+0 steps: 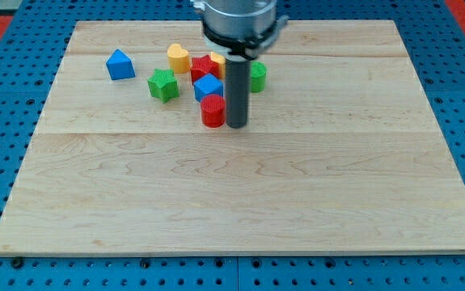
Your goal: Push the red circle closer to the green star
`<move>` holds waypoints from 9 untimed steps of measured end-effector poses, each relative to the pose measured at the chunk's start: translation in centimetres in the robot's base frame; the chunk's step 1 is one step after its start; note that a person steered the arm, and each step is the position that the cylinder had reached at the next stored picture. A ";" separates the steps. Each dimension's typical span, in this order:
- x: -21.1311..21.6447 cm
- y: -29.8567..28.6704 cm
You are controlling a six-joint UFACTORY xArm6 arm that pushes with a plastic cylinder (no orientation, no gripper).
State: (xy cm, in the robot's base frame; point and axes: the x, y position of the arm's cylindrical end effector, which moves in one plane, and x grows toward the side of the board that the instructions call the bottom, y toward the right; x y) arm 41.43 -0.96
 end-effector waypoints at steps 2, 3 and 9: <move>-0.8 -6.2; 0.5 -5.4; -0.5 -11.1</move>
